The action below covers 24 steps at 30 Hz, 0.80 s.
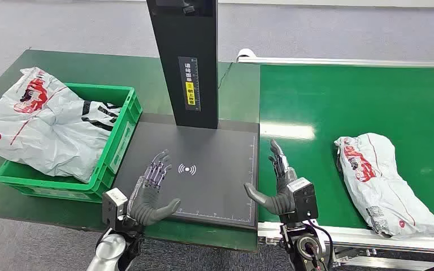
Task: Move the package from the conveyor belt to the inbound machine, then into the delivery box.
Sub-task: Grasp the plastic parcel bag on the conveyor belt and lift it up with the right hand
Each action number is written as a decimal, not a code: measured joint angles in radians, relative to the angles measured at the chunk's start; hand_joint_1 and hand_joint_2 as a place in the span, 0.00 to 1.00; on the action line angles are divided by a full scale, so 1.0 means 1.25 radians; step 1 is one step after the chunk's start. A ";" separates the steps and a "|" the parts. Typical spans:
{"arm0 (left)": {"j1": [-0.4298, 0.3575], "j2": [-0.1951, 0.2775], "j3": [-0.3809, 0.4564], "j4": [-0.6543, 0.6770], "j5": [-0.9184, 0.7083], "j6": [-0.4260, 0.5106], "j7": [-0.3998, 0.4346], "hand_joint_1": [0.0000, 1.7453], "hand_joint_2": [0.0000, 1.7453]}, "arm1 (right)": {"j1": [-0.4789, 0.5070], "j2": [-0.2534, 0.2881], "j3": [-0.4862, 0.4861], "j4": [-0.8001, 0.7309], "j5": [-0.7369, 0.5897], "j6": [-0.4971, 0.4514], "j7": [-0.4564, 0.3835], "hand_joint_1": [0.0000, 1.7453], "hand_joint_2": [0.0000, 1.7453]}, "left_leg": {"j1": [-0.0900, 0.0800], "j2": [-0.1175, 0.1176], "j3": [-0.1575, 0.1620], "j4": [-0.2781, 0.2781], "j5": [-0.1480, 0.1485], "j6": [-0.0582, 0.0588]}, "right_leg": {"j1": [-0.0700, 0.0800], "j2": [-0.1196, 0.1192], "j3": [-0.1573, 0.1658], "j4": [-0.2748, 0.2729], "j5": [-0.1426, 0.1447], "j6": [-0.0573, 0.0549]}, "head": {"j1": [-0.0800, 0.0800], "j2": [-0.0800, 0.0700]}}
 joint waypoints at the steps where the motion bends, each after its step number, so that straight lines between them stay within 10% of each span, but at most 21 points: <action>1: 0.000 0.000 0.000 0.000 0.000 0.000 0.000 0.00 1.00 | 0.000 0.000 0.000 0.000 0.003 -0.002 0.000 0.00 1.00 | 0.000 0.000 0.000 0.000 0.000 0.000 | 0.000 0.000 0.000 0.000 0.000 0.000 | 0.000 0.000; 24: -0.005 0.001 0.001 0.000 0.002 -0.008 -0.003 0.00 1.00 | -0.194 -0.138 -0.159 0.096 0.231 -0.093 0.044 0.00 1.00 | 0.000 0.000 0.000 0.000 0.000 0.000 | 0.000 0.000 0.001 0.000 0.001 0.000 | 0.000 0.000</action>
